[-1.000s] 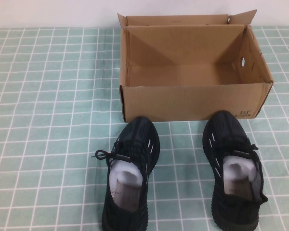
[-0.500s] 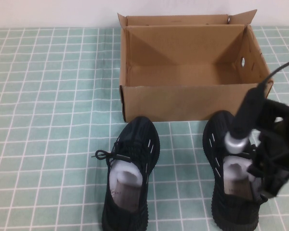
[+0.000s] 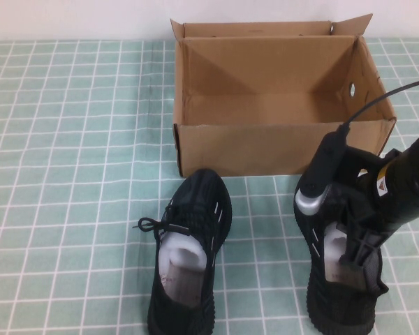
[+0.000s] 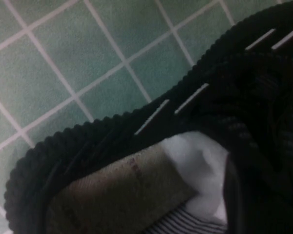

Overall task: Put shoes into padded shoe box
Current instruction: Pick up the shoe from the table

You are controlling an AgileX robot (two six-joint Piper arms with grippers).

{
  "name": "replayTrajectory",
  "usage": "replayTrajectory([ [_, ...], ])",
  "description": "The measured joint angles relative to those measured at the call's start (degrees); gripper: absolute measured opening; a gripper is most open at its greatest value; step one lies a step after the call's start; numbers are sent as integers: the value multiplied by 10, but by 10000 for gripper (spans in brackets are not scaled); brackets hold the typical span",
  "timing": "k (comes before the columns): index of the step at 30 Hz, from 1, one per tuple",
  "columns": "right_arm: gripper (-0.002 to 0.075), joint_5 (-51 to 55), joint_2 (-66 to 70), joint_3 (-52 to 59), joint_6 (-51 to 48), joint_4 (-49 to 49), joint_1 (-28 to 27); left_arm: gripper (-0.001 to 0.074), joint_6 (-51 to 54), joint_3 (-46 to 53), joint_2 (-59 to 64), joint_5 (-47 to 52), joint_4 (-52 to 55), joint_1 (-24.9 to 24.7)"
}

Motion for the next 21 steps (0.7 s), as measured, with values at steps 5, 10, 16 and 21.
replayTrajectory([
  [5,6,7,-5,-5,9,2,0,-4,0,0,0,0,0,0],
  [10,0,76,-10,-61,38,60,0,-4,0,0,0,0,0,0],
  [16,-1,184,-10,-166,64,179,0,-4,0,0,0,0,0,0],
  [21,-1,211,-11,-240,91,256,1,-4,0,0,0,0,0,0],
])
